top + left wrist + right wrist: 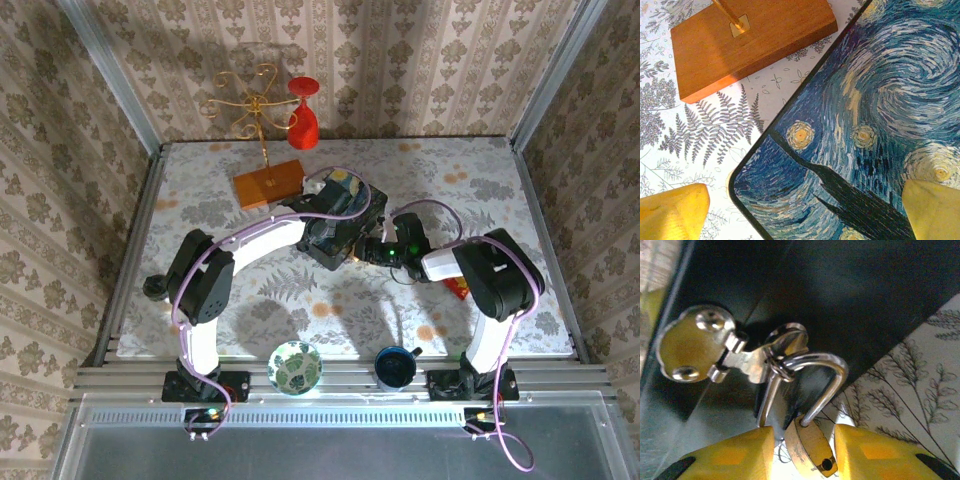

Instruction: Unlock the padlock with the key

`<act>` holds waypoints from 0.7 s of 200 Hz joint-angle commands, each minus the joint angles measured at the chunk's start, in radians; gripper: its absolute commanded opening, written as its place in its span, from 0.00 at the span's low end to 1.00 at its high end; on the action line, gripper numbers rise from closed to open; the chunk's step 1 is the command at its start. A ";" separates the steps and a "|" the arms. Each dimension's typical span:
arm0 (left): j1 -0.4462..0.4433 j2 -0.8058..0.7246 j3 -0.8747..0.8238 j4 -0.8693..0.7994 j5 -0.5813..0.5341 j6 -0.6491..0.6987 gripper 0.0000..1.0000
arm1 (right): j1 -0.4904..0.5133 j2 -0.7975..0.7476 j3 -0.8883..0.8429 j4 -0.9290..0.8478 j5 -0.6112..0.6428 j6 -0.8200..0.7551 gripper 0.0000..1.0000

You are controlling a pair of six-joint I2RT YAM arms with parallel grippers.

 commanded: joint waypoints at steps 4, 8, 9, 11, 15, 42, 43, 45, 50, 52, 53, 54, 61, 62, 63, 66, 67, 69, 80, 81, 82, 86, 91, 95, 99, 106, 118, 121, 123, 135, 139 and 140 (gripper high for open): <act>0.001 -0.028 -0.011 -0.041 -0.007 0.004 1.00 | 0.014 0.084 -0.017 0.120 -0.078 0.098 0.35; 0.000 -0.027 -0.011 -0.042 -0.005 0.004 1.00 | 0.014 0.090 -0.019 0.131 -0.081 0.108 0.35; -0.001 -0.027 -0.011 -0.042 -0.004 0.004 1.00 | 0.014 0.091 -0.020 0.132 -0.081 0.109 0.35; -0.001 -0.027 -0.011 -0.042 -0.003 0.004 1.00 | 0.014 0.093 -0.022 0.137 -0.082 0.113 0.35; -0.001 -0.025 -0.009 -0.042 -0.002 0.004 1.00 | 0.015 0.097 -0.024 0.145 -0.083 0.119 0.35; -0.001 -0.025 -0.008 -0.041 0.008 0.001 1.00 | 0.017 0.098 -0.053 0.179 -0.083 0.149 0.35; 0.000 -0.025 -0.008 -0.041 0.009 0.000 1.00 | 0.017 0.097 -0.054 0.179 -0.084 0.149 0.35; 0.000 -0.025 -0.008 -0.040 0.009 0.001 1.00 | 0.018 0.095 -0.057 0.180 -0.082 0.150 0.35; 0.000 -0.025 -0.007 -0.041 0.010 0.001 1.00 | 0.020 0.091 -0.061 0.177 -0.080 0.151 0.35; 0.000 -0.026 -0.006 -0.041 0.010 0.001 1.00 | 0.022 0.089 -0.062 0.176 -0.079 0.150 0.36; -0.001 -0.025 -0.006 -0.041 0.010 0.001 1.00 | 0.022 0.088 -0.063 0.175 -0.079 0.150 0.36; -0.001 -0.025 -0.006 -0.041 0.010 0.001 1.00 | 0.022 0.088 -0.064 0.174 -0.079 0.150 0.36; -0.001 -0.026 -0.006 -0.041 0.010 0.001 1.00 | 0.026 0.081 -0.068 0.162 -0.074 0.143 0.36; -0.001 -0.026 -0.006 -0.041 0.010 0.001 1.00 | 0.026 0.080 -0.068 0.160 -0.074 0.143 0.36; -0.001 -0.026 -0.005 -0.041 0.010 0.001 1.00 | 0.027 0.079 -0.069 0.158 -0.072 0.142 0.36; -0.001 -0.027 -0.006 -0.041 0.011 0.001 1.00 | 0.030 0.076 -0.071 0.152 -0.069 0.138 0.36; 0.000 -0.027 -0.006 -0.041 0.011 0.001 1.00 | 0.030 0.076 -0.071 0.150 -0.068 0.137 0.36; 0.000 -0.027 -0.006 -0.041 0.012 0.001 1.00 | 0.031 0.075 -0.072 0.146 -0.066 0.135 0.36; 0.000 -0.027 -0.005 -0.041 0.012 0.001 1.00 | 0.037 0.064 -0.076 0.129 -0.055 0.127 0.35; 0.000 -0.027 -0.005 -0.041 0.012 0.001 1.00 | 0.037 0.064 -0.076 0.128 -0.054 0.126 0.35; -0.001 -0.027 -0.005 -0.041 0.013 0.001 1.00 | 0.038 0.064 -0.077 0.127 -0.053 0.126 0.35; 0.000 -0.027 -0.005 -0.041 0.013 0.001 1.00 | 0.040 0.061 -0.079 0.124 -0.051 0.123 0.35; -0.002 -0.027 -0.003 -0.041 0.014 0.001 1.00 | 0.041 0.058 -0.080 0.120 -0.049 0.124 0.35; 0.000 -0.027 -0.003 -0.041 0.014 0.001 1.00 | 0.042 0.056 -0.081 0.119 -0.049 0.124 0.34; -0.002 -0.027 -0.003 -0.041 0.014 0.001 1.00 | 0.042 0.055 -0.081 0.119 -0.049 0.125 0.34; -0.002 -0.028 -0.003 -0.041 0.014 -0.001 1.00 | 0.042 0.053 -0.085 0.119 -0.051 0.128 0.34; -0.002 -0.030 -0.003 -0.042 0.014 -0.001 1.00 | 0.043 0.046 -0.090 0.112 -0.048 0.128 0.34; -0.002 -0.030 -0.003 -0.042 0.014 -0.002 1.00 | 0.044 0.044 -0.091 0.107 -0.046 0.126 0.34; -0.001 -0.031 -0.003 -0.042 0.014 -0.002 1.00 | 0.045 0.042 -0.091 0.104 -0.045 0.126 0.34; -0.002 -0.034 -0.003 -0.044 0.014 -0.005 1.00 | 0.046 0.031 -0.095 0.075 -0.034 0.116 0.27; -0.002 -0.034 -0.003 -0.044 0.014 -0.005 1.00 | 0.047 0.027 -0.096 0.068 -0.028 0.113 0.26; -0.002 -0.034 -0.003 -0.044 0.014 -0.006 1.00 | 0.048 0.025 -0.097 0.066 -0.027 0.112 0.26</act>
